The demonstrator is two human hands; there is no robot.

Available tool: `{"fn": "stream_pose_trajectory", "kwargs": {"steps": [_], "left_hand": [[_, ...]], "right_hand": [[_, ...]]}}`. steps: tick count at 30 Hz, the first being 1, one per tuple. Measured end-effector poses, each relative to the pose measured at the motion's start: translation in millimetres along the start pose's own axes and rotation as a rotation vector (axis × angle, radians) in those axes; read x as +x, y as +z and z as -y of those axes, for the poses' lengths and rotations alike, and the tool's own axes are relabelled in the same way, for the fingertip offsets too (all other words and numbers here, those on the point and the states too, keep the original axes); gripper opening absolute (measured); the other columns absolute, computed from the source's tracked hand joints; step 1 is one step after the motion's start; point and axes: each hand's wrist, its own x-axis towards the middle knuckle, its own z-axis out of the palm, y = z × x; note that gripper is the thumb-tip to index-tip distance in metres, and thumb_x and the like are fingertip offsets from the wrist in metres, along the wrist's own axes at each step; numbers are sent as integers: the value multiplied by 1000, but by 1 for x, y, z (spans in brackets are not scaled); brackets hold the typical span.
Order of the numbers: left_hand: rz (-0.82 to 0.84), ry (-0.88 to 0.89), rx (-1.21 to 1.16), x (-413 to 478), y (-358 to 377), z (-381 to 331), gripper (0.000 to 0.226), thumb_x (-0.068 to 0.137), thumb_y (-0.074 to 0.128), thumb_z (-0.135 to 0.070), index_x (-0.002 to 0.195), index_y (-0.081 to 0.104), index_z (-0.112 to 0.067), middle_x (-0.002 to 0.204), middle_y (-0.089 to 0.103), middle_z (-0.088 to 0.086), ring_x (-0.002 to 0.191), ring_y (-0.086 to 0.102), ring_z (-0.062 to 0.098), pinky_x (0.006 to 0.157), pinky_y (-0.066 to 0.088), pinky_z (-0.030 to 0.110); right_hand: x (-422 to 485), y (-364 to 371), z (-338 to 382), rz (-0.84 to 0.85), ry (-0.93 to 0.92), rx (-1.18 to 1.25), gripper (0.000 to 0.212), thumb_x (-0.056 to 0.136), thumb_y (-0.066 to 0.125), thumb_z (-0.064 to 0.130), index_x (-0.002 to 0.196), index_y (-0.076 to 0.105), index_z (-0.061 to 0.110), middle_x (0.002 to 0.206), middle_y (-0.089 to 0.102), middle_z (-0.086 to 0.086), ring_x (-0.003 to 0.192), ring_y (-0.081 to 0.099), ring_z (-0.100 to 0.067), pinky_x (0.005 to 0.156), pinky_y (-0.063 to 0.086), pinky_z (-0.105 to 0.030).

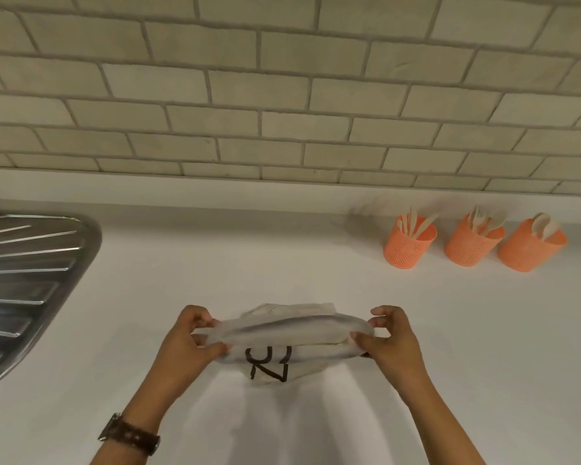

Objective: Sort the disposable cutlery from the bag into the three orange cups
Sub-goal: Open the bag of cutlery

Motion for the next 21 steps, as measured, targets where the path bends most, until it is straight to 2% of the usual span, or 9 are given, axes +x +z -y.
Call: {"fn": "stream_pose_trajectory", "kwargs": {"steps": [3, 7, 10, 11, 13, 15, 17, 19, 21], "left_hand": [[-165, 201, 255, -8, -2, 7, 43, 63, 77, 5, 64, 48, -27, 92, 59, -12, 87, 57, 8, 72, 50, 25], [-56, 171, 214, -12, 5, 9, 45, 76, 60, 9, 63, 68, -34, 87, 61, -39, 80, 56, -15, 67, 36, -2], [23, -67, 166, -8, 17, 19, 25, 89, 53, -4, 96, 73, -18, 102, 66, -12, 88, 58, 7, 72, 36, 8], [2, -161, 148, -5, 19, 21, 13, 89, 58, -12, 93, 70, -12, 104, 67, -2, 86, 57, 15, 75, 40, 19], [68, -200, 262, -4, 20, 30, 28, 84, 63, -35, 83, 64, -7, 93, 67, 14, 77, 59, 25, 74, 45, 35], [137, -67, 489, -4, 22, 32, 29, 88, 57, -35, 105, 64, -13, 89, 59, 10, 80, 59, 25, 72, 44, 28], [187, 103, 748, -2, 20, 33, 49, 90, 45, -18, 136, 42, -32, 95, 51, 3, 85, 54, 18, 76, 43, 21], [225, 135, 709, 1, 18, 25, 55, 90, 40, -17, 139, 32, -41, 106, 55, 1, 94, 55, 16, 85, 47, 23], [277, 47, 350, 4, 16, 15, 48, 91, 46, -11, 133, 44, -34, 120, 58, -5, 106, 55, 13, 90, 49, 23]], "right_hand": [[-1, -1, -2, -99, -174, -331, 13, 75, 75, 23, 77, 62, 22, 84, 64, 11, 61, 60, -15, 57, 44, -24], [4, -4, 1, 4, 59, -18, 9, 85, 66, 10, 79, 72, 7, 62, 66, -6, 43, 59, -12, 46, 52, -23], [3, -5, 5, 206, 373, 476, 11, 88, 58, 1, 87, 67, -4, 71, 69, -15, 52, 66, -20, 53, 59, -29], [2, -4, 4, 272, 461, 604, 12, 89, 55, 0, 88, 66, -6, 74, 70, -16, 56, 68, -23, 56, 60, -32], [0, 0, 3, 358, 604, 788, 15, 91, 50, 0, 89, 63, -6, 78, 71, -18, 62, 71, -27, 61, 61, -37], [0, 5, -1, 379, 714, 922, 17, 93, 45, 0, 92, 61, -6, 80, 71, -22, 64, 72, -30, 62, 60, -42], [2, 10, -5, 355, 783, 1029, 20, 94, 40, 0, 95, 60, -7, 81, 71, -25, 64, 72, -34, 60, 59, -47], [3, 14, -7, 343, 808, 1105, 23, 95, 37, -1, 99, 58, -9, 82, 70, -27, 64, 71, -37, 57, 59, -48], [4, 18, -8, 368, 799, 1126, 27, 95, 34, -2, 102, 57, -11, 85, 70, -27, 66, 72, -37, 54, 59, -46]]}}
